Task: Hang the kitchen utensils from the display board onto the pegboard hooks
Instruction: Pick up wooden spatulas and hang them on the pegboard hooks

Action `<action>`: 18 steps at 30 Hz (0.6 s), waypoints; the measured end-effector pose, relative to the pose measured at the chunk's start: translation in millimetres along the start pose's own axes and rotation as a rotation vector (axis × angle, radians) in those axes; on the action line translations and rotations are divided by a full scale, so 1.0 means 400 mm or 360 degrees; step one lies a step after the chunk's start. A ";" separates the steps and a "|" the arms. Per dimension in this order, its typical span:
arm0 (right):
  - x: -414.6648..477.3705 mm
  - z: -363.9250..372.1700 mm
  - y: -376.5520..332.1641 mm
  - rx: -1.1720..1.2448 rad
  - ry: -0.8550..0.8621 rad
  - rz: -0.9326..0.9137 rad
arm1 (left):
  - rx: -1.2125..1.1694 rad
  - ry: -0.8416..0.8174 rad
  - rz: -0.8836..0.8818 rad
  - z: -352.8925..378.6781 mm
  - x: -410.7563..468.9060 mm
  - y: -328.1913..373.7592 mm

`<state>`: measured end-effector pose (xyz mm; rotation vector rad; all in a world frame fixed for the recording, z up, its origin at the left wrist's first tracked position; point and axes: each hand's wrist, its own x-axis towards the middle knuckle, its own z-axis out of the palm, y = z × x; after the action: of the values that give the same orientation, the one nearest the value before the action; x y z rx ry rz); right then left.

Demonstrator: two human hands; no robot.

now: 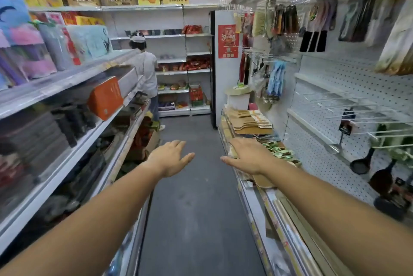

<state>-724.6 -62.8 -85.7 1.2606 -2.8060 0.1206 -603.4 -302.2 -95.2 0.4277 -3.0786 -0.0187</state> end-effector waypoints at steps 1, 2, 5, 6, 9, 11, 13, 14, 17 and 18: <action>0.046 0.008 0.019 0.0016 0.0012 -0.0003 | -0.0014 -0.0008 -0.0011 0.004 0.041 -0.012; 0.090 0.019 0.035 0.0028 0.0007 -0.0008 | -0.0016 -0.0023 -0.0019 0.010 0.078 -0.023; 0.213 0.063 0.067 0.0048 -0.0045 -0.0023 | 0.0000 -0.0034 -0.0040 0.033 0.192 -0.066; 0.258 0.076 0.076 0.0048 -0.0048 -0.0033 | -0.0006 -0.0023 -0.0043 0.039 0.232 -0.082; 0.401 0.114 0.099 0.0040 -0.0051 -0.0060 | -0.0026 -0.0015 -0.0039 0.064 0.351 -0.135; 0.503 0.138 0.109 0.0033 -0.0051 -0.0066 | -0.0023 -0.0004 -0.0028 0.079 0.446 -0.181; 0.607 0.163 0.122 0.0019 -0.0058 -0.0060 | -0.0034 0.0040 -0.0010 0.091 0.547 -0.229; 0.659 0.177 0.128 0.0020 -0.0060 -0.0048 | -0.0029 0.0063 0.0014 0.099 0.596 -0.253; 0.804 0.201 0.141 0.0011 -0.0123 -0.0003 | -0.0021 0.0011 0.0095 0.114 0.736 -0.328; 0.848 0.205 0.145 0.0004 -0.0144 0.0010 | -0.0020 -0.0003 0.0108 0.117 0.782 -0.353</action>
<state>-994.9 -284.6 -139.7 1.2894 -2.8869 0.0694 -867.2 -523.1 -134.7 0.3227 -3.0908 -0.0365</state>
